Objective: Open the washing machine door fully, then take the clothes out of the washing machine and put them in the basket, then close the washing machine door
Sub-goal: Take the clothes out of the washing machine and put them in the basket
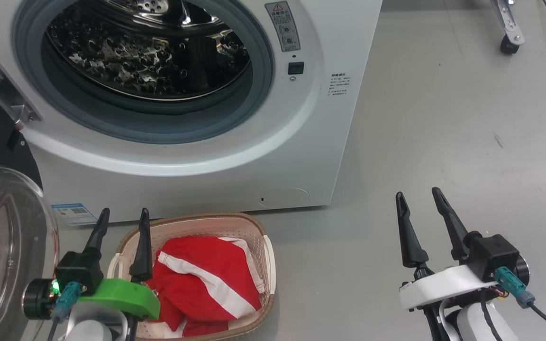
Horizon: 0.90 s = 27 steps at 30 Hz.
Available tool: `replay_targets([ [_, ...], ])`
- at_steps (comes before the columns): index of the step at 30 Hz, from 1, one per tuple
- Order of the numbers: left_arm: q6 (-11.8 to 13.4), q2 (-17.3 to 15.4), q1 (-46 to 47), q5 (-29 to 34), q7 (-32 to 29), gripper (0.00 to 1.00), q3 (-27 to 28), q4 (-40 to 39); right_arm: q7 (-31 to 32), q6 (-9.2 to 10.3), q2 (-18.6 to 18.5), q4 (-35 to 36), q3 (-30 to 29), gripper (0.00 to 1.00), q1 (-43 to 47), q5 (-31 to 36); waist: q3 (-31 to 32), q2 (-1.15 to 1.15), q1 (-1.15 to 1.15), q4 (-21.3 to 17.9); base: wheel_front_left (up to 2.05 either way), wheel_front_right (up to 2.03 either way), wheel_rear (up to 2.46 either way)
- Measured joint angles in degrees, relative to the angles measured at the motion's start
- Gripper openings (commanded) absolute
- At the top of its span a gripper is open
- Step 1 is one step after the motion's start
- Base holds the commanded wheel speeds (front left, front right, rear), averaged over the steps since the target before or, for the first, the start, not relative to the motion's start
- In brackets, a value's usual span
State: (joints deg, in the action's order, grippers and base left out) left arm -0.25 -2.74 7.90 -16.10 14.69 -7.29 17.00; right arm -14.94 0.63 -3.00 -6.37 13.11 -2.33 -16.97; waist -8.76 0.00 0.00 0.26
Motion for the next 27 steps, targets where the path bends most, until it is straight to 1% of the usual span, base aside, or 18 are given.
replay_targets([
  [7,0.07,-0.01,-4.66,0.07,0.0,1.0,-0.54,-1.76,0.0,0.03,0.23,-0.07,0.01,1.0,3.22,-0.01,3.57,0.0,0.0,0.57,0.0,0.0,0.0],
  [12,0.81,-0.02,-7.66,0.23,0.0,1.0,-1.01,-3.49,0.0,0.09,0.32,0.04,0.41,1.0,5.44,-0.01,5.45,0.0,0.0,0.74,0.0,0.0,0.0],
  [17,1.03,-0.02,-9.38,0.55,0.0,1.0,-1.9,-4.87,0.0,0.12,0.41,0.26,0.47,1.0,6.37,-0.01,6.5,0.0,0.0,0.87,0.0,0.0,0.0],
  [19,1.27,-0.02,-10.16,0.56,0.0,1.0,-1.9,-5.59,0.0,0.6,0.42,0.46,0.48,1.0,6.69,-0.01,6.72,0.0,0.0,0.91,0.0,0.0,0.0],
  [25,2.07,-0.03,-11.05,0.66,0.0,1.0,-1.96,-7.37,0.0,0.65,0.43,0.85,0.89,1.0,7.26,-0.02,7.01,0.0,0.0,0.88,0.0,0.0,0.0],
  [27,2.22,-0.04,-11.31,0.9,0.0,1.0,-1.99,-7.93,0.0,1.03,0.43,0.97,1.05,1.0,7.54,-0.02,7.05,0.0,0.0,0.83,0.0,0.0,0.0],
])
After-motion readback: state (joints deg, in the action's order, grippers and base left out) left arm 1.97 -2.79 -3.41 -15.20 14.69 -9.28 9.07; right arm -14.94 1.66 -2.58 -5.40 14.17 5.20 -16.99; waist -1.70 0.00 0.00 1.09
